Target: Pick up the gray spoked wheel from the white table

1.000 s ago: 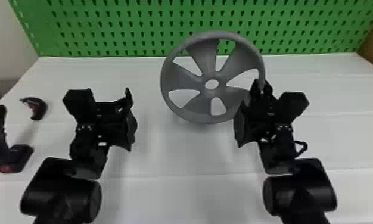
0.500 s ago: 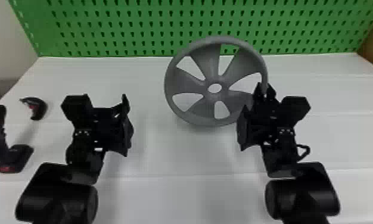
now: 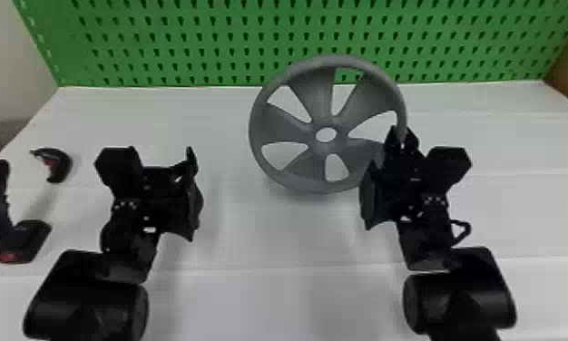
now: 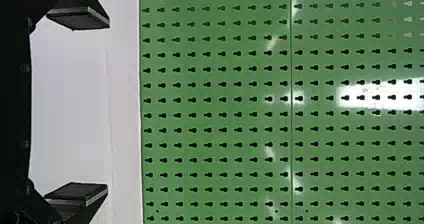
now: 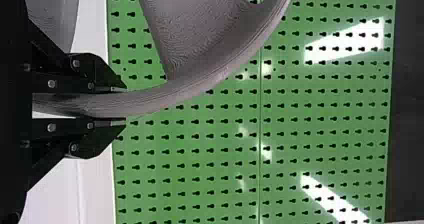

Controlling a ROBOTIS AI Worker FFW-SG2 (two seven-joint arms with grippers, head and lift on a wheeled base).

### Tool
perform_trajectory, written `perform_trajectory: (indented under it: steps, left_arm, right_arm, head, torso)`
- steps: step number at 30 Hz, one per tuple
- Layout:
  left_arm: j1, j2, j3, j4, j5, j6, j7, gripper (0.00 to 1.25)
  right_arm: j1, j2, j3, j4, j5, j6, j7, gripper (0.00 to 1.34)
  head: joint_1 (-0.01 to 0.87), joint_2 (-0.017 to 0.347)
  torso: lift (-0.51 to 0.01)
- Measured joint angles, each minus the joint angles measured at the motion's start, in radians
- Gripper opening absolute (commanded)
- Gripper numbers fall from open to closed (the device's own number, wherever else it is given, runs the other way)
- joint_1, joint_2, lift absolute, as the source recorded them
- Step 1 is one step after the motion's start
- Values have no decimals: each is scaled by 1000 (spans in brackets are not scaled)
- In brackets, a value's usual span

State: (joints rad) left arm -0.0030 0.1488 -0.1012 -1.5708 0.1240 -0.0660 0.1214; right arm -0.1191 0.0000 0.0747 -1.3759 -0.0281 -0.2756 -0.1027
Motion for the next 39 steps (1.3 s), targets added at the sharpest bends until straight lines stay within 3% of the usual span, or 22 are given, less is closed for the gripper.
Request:
perform_trajectory:
  steps: [39]
  left_arm:
    - [-11, 0, -3, 0, -8, 0, 0, 1121]
  right_arm:
    - [-5, -3, 5, 5, -5, 0, 0, 261]
  head:
    - [770, 40]
  torso:
    - [-106]
